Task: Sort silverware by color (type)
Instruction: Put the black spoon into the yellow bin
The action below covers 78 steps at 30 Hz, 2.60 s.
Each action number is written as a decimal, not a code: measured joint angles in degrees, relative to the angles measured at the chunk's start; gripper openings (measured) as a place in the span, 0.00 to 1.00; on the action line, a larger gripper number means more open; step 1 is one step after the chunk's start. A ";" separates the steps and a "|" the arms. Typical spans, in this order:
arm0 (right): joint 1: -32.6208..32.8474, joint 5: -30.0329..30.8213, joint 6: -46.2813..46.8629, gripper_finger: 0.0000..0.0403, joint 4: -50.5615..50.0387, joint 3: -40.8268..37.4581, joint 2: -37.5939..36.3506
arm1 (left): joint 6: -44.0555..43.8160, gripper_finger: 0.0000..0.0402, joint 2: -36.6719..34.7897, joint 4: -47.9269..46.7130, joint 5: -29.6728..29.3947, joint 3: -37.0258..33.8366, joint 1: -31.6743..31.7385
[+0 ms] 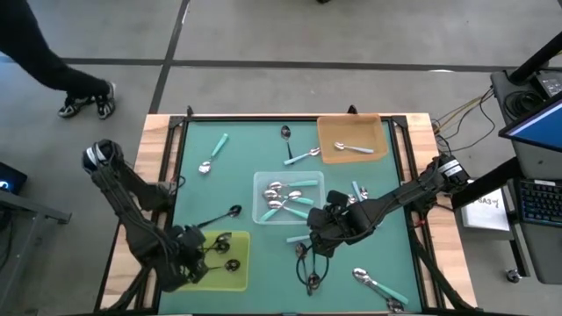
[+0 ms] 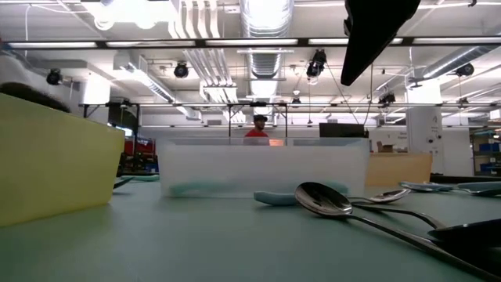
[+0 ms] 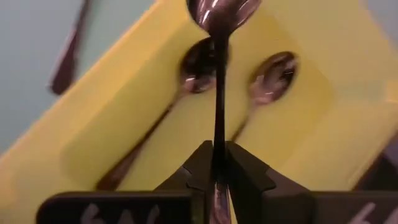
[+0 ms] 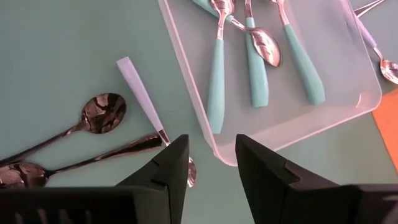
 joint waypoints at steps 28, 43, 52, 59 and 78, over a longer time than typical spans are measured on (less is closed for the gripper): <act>-2.37 -0.05 2.38 0.31 -0.15 0.00 0.00 | 44.38 0.32 -0.40 -4.85 -4.31 -2.51 31.46; -2.39 -0.07 0.82 0.31 -0.37 0.00 0.00 | 46.48 0.32 -0.43 10.66 3.64 -15.48 36.22; -2.40 -0.07 0.82 0.31 -0.33 0.00 0.00 | 45.24 0.31 0.20 14.86 8.06 -20.08 37.61; -2.38 -0.07 0.82 0.31 -0.15 0.00 0.00 | 45.35 0.06 0.27 15.22 8.24 -21.07 39.55; -2.18 -2.92 5.05 0.31 -0.16 0.00 0.00 | 47.02 0.00 -4.79 2.87 -4.85 -3.64 38.43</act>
